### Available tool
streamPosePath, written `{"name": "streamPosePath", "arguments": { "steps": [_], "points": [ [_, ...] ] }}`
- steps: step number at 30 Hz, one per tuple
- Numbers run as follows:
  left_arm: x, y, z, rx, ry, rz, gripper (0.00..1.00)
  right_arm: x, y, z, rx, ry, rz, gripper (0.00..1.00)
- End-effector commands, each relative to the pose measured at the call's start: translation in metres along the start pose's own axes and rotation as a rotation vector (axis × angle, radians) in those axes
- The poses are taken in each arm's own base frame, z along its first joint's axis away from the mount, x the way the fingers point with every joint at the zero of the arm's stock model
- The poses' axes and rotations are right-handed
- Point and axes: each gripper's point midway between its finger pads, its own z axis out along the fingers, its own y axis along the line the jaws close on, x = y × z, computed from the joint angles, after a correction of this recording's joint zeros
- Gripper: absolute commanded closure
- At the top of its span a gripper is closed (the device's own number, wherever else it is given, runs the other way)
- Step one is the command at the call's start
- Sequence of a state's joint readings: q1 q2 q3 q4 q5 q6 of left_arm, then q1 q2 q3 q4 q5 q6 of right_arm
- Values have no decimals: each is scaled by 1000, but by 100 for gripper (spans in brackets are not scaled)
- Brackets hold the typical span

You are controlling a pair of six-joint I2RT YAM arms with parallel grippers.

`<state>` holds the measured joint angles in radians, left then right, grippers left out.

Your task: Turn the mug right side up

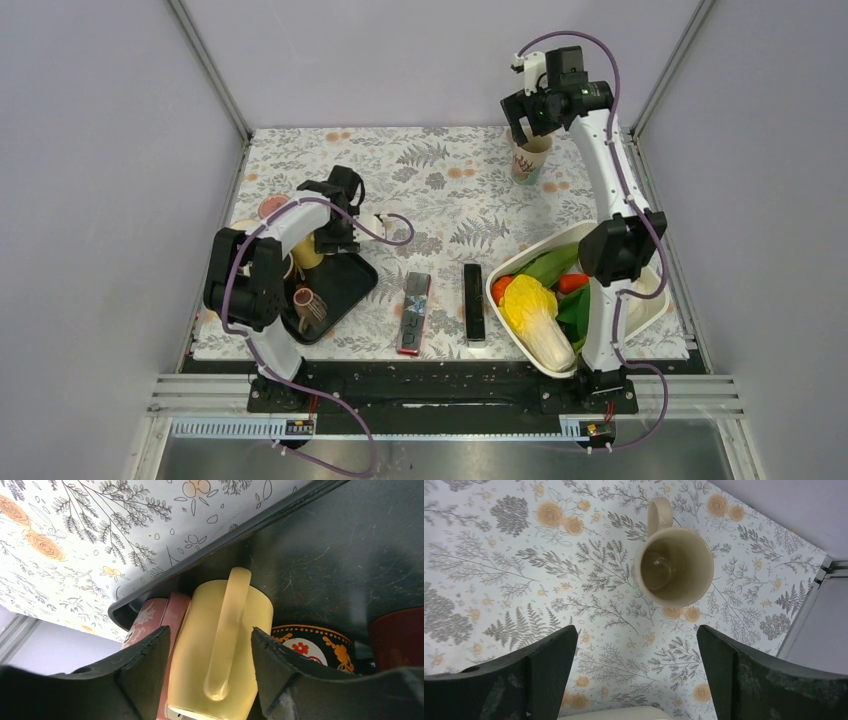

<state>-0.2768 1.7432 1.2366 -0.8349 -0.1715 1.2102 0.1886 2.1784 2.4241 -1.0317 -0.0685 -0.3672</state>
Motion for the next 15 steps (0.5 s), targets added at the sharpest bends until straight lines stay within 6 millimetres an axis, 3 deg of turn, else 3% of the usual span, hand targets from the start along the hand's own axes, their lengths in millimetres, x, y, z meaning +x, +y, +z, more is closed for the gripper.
{"name": "streamPosePath", "arguments": {
  "steps": [1,7,10,12,15],
  "points": [
    [8,13,2,-52,62,40,41,-31,16,-47,-56,-142,16,0],
    [12,4,18,-5,94,60,50,-32,36,-61,-95,-186,-8,0],
    [12,-2,23,17,91,58,60,-30,42,-67,-106,-194,-17,1],
    [10,-7,24,30,76,64,71,-28,45,-71,-110,-198,-20,0],
    [8,-9,23,32,60,60,99,-25,53,-77,-130,-220,-20,1]
  ]
}}
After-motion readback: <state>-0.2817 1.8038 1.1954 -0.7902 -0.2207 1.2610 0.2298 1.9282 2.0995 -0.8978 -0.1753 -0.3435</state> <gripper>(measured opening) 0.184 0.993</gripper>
